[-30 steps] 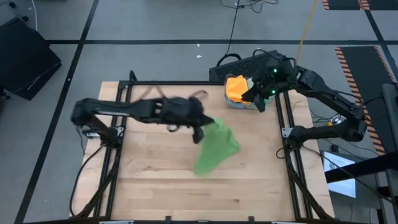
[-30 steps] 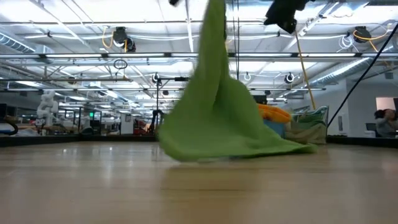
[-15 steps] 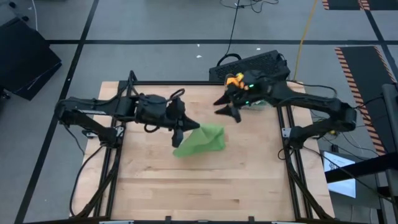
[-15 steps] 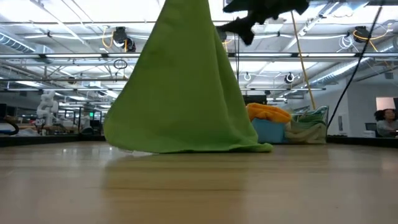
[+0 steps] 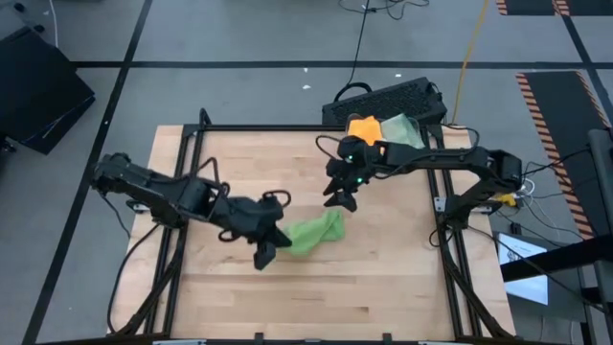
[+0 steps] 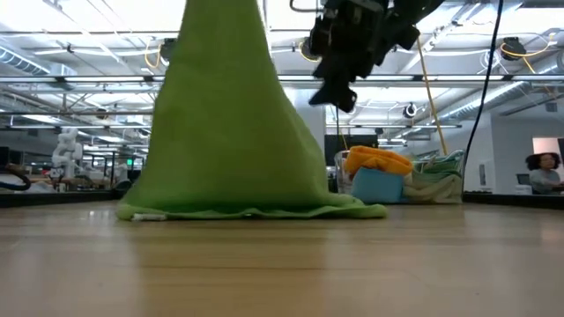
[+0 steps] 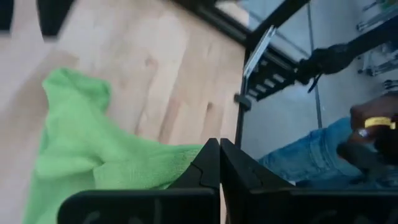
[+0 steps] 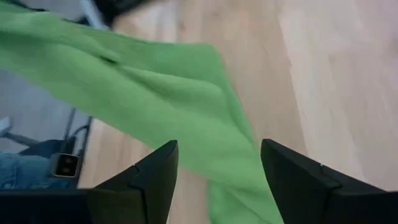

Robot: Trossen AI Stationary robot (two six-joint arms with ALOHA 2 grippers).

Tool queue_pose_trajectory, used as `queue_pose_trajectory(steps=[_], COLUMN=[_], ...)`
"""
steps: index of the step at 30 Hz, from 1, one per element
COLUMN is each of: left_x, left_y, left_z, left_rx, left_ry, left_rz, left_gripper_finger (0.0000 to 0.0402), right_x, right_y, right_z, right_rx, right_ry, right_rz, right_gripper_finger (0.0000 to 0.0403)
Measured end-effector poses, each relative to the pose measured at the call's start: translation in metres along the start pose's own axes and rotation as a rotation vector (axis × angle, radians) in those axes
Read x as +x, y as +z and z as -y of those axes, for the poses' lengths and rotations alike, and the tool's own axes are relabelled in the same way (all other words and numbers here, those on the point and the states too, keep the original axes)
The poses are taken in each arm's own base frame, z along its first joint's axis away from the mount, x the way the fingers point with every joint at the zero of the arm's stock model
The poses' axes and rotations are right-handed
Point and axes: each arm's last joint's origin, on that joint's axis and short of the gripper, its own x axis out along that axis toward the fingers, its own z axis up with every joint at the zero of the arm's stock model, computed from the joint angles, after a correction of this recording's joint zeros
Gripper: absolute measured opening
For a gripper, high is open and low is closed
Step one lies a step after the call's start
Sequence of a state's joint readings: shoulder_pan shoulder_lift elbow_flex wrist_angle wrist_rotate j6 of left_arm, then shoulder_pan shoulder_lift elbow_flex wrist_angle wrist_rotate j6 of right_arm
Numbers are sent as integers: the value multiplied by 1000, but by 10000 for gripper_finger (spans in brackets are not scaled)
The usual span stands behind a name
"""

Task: Fold microfiber towels
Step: Fold the green microfiber towel

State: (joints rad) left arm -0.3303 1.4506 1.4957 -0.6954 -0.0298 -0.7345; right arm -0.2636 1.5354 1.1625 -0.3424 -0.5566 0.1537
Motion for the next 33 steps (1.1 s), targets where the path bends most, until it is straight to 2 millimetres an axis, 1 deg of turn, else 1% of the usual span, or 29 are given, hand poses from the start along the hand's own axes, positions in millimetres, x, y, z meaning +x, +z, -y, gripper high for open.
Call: queue_pose_trajectory(steps=[4,7,10,13,16,20,23,27,30,33], left_x=[13,27,37,45,48,51,54,59,61,62], left_y=[-20,-41,-55,-60,-60,-65,-70,-84,-92,-95], left_z=[3,-4,-13,-19,-19,-25,-29,-33,-35,-38], left_rx=[-34,-69,-124,-145,-116,-103,-123,-152,-158,-164], left_ry=[3,48,99,94,76,109,128,148,162,177], left_rz=[-62,-127,-153,-144,-113,-119,-132,-172,-191,-195], left_gripper_finger=[1,2,1,3,5,6,6,7,7,7], right_x=[3,8,12,17,26,41,56,80,105,133], right_y=[-8,-15,-18,-27,-39,-50,-46,-26,-15,-9], right_z=[0,-1,-2,1,7,15,15,8,5,6], right_rx=[32,33,23,18,12,13,-22,-78,-106,-110], right_ry=[-9,-26,-91,-168,-132,-82,-31,40,96,136], right_rz=[-42,-69,-71,-71,-42,-59,-51,-25,-32,-65], right_gripper_finger=[224,224,224,224,224,224,224,224,224,221])
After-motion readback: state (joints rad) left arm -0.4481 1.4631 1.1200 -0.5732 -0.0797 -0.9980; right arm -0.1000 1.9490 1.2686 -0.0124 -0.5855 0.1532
